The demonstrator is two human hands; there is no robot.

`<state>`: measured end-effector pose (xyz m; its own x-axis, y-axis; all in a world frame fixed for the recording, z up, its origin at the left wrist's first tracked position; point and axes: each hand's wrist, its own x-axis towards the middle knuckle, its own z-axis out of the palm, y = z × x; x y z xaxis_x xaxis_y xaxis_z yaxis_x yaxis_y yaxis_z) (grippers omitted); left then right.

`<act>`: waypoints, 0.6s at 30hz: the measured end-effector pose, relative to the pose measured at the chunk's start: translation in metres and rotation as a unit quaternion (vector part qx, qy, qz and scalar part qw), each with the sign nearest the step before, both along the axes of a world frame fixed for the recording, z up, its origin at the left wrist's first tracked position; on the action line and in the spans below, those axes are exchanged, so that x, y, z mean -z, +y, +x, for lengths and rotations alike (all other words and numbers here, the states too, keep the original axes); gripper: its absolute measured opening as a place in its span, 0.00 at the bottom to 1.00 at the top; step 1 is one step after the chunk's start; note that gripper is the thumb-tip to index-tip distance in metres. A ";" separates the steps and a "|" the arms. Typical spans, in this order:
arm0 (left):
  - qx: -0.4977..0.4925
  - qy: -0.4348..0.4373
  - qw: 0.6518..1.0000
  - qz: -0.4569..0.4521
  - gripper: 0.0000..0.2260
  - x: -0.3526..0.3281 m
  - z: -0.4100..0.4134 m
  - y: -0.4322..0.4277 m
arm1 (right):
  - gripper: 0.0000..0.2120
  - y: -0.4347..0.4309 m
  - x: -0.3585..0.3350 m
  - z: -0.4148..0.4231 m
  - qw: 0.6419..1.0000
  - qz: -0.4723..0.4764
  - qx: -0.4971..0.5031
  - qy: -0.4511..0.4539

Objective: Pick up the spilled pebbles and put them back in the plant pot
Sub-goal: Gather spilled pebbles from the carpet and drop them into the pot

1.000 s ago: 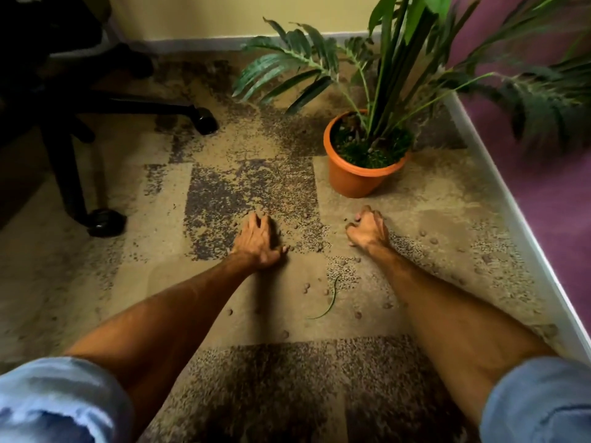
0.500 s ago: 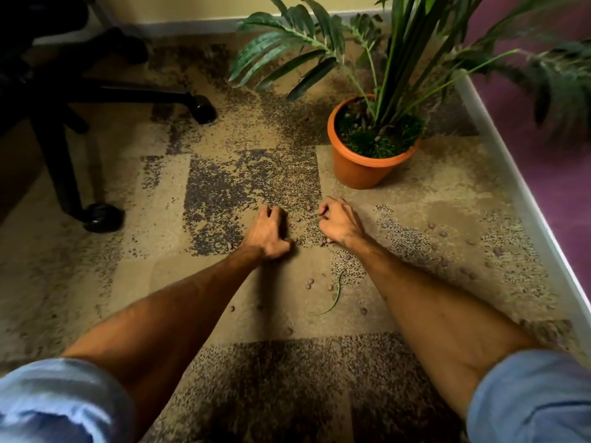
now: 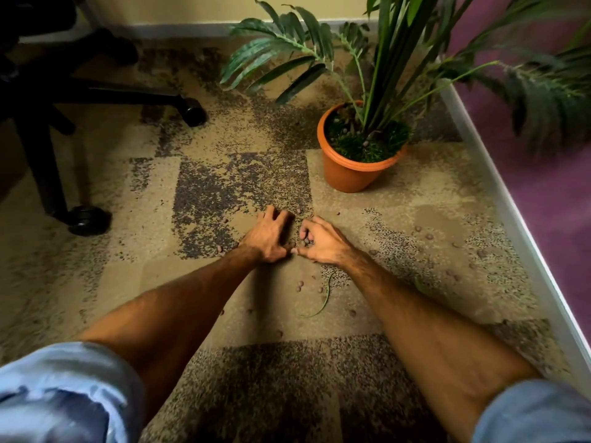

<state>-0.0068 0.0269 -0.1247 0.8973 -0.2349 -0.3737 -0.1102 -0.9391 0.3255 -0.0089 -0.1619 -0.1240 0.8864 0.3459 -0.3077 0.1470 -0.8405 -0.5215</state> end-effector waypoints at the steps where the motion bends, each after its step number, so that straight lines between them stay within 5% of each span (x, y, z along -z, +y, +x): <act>1: -0.002 -0.002 1.000 -0.005 0.43 0.000 0.000 0.000 | 0.15 -0.001 0.001 -0.001 1.000 -0.006 -0.008 -0.004; 7: 0.013 -0.023 0.999 -0.036 0.32 -0.002 0.002 0.003 | 0.09 -0.001 0.000 -0.004 0.999 -0.021 -0.016 -0.018; 11: 0.039 -0.041 0.998 -0.032 0.28 -0.006 0.002 0.003 | 0.21 -0.002 -0.001 0.001 0.996 -0.064 -0.069 -0.012; 18: 0.041 -0.078 0.995 -0.050 0.13 -0.007 -0.017 -0.005 | 0.19 0.006 -0.011 -0.007 0.968 -0.164 -0.131 -0.142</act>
